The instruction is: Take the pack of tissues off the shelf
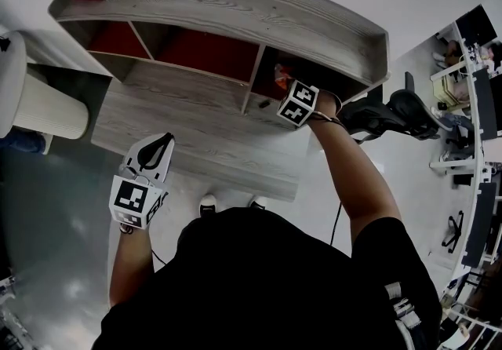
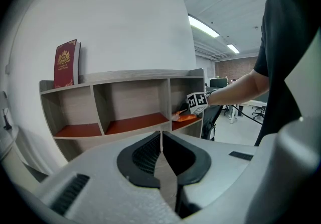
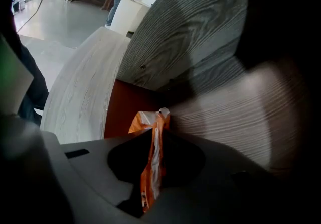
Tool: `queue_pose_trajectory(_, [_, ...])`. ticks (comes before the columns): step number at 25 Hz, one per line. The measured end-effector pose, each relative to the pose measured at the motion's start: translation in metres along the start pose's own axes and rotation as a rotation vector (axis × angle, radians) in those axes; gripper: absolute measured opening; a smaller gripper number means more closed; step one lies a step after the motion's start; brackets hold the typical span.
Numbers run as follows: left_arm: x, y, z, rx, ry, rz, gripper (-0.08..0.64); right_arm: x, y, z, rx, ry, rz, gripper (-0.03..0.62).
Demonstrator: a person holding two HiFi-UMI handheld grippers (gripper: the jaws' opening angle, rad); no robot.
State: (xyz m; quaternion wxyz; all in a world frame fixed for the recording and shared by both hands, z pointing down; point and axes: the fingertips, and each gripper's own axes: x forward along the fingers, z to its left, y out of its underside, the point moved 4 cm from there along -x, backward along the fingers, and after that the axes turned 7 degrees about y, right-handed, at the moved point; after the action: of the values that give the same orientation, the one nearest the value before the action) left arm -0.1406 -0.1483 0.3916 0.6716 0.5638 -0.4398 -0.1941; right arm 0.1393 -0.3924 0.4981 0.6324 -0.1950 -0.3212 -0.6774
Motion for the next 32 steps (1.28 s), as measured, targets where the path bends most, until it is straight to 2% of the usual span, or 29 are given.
queue_pose_trajectory(17, [-0.011,0.006,-0.01,0.031,0.005,0.036,0.028,-0.021,-0.005,0.005,-0.002,0.004,-0.014,0.028])
queue_pose_trajectory(32, [-0.021,0.008,-0.03,0.043,0.075,0.005,0.029,-0.104,-0.018,0.028,-0.027,0.022,-0.049,0.028])
